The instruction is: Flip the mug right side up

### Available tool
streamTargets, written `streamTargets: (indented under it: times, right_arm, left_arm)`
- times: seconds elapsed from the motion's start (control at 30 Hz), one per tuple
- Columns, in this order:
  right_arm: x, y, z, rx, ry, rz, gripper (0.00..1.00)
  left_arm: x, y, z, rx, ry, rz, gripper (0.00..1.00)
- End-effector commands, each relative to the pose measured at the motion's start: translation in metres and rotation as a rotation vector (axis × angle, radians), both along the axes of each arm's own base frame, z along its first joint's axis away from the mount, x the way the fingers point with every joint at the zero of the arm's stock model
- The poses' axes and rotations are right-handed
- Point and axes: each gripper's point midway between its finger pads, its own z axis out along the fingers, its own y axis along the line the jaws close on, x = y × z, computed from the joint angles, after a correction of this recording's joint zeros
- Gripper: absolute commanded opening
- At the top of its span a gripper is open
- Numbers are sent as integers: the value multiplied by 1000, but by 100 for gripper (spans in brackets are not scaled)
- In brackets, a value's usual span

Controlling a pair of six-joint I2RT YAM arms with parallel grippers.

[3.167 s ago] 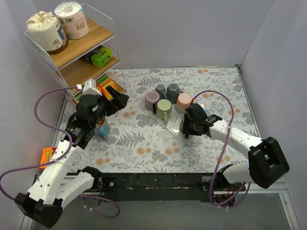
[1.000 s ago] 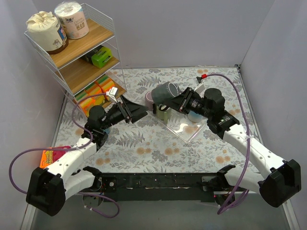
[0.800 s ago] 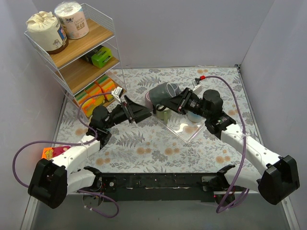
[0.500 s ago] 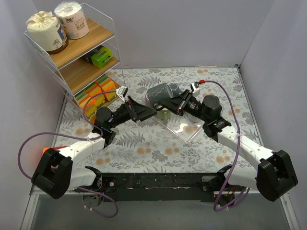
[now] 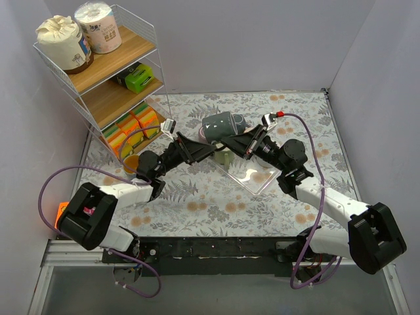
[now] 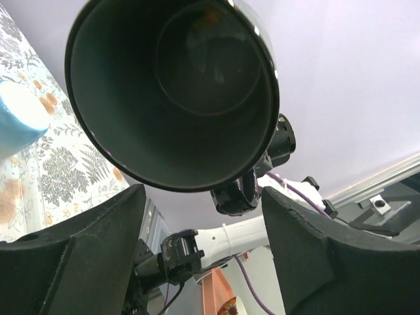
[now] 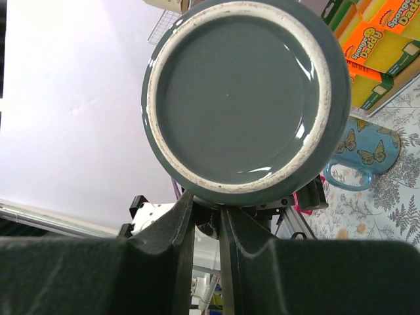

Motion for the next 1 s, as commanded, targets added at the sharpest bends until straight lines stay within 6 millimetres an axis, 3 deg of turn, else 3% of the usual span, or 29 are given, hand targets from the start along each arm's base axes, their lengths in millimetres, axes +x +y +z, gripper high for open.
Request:
streamTargets:
  times: [0.0,0.23,0.5,0.77,0.97]
  right_arm:
    - [-18,-6,42,78,-192,15,1]
    - [-24,-4,36,53,-220,35,1]
    - [-25,10,24,-119,-334,93,1]
    - [-26,10,11,-170,-396,78,1]
    - [-29,13,6,-169,-438,76,1]
  left_arm:
    - [-2,8,45,-241,330,-103,71]
    - [4,3,47,-207,358,-89,64]
    - [4,-1,52,-230,391,-137,57]
    - [8,4,62,-264,442,-116,42]
    - [7,3,71,-291,451,-141,41]
